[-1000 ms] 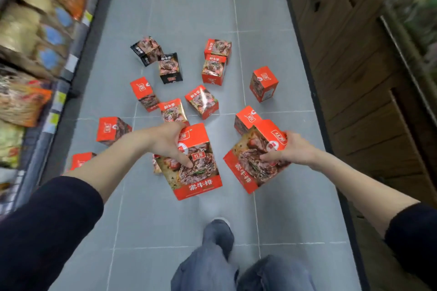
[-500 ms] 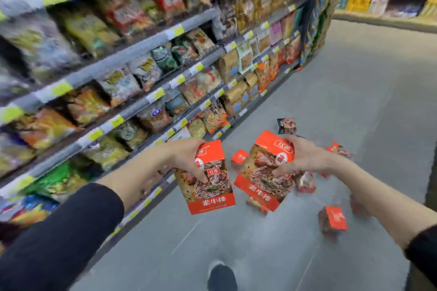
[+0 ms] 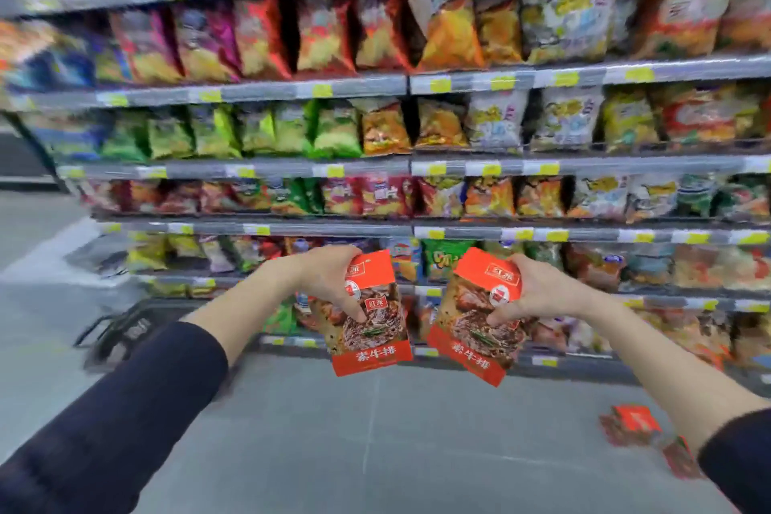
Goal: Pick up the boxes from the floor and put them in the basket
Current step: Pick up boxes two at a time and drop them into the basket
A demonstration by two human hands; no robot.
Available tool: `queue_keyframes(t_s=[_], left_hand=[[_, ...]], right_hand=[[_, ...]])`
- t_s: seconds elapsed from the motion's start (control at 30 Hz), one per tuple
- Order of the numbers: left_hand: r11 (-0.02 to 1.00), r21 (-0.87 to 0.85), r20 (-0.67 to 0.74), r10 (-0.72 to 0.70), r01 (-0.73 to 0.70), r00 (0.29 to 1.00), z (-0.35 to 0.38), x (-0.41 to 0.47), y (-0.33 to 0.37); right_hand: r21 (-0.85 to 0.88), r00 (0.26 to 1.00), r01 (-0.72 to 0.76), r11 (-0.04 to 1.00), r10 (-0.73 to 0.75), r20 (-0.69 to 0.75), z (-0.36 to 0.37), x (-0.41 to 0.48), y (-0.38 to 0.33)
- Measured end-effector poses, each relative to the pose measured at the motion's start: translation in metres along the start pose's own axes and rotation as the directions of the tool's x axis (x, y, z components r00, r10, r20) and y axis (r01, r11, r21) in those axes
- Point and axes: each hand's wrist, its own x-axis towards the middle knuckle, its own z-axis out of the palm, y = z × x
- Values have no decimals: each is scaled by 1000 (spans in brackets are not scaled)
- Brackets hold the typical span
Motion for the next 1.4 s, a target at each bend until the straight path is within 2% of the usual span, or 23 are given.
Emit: queue_keyframes(t_s=[0.13,0.3,0.43,0.63,0.8,1.0,1.1,1.27,1.4], left_hand=[[979,-17,-75,-202,201,977,-6,-99,-98],[908,-119,-113,-415,402,903,0,-216,-200],[833,-231,-163,-542,503,824,8,-296,-260],[723,-340,-163,-675,601,719,18,-372,-336],[645,-362,-138,-751,673,646,16,-393,-412],[573,-396,-84,-800,717,594,-12,-385,-513],[569,-385,-107,-810,727,577,-29,-380,-563],[544,-417,-102,-824,728,558,-52,-365,-646],[561,-384,-99,-815,733,571,-66,-349,-710]], right_hand=[[-18,979,186,982,-184,89,52,31,-112],[-70,898,401,914,-376,231,122,54,-245],[-83,814,544,835,-501,294,174,70,-340],[-34,677,681,731,-611,409,241,99,-453],[-18,583,757,653,-663,470,291,147,-534],[7,511,799,601,-686,518,336,229,-627],[46,476,804,593,-687,550,350,271,-668],[62,450,806,589,-676,584,380,341,-727],[55,455,802,594,-668,589,403,387,-761]])
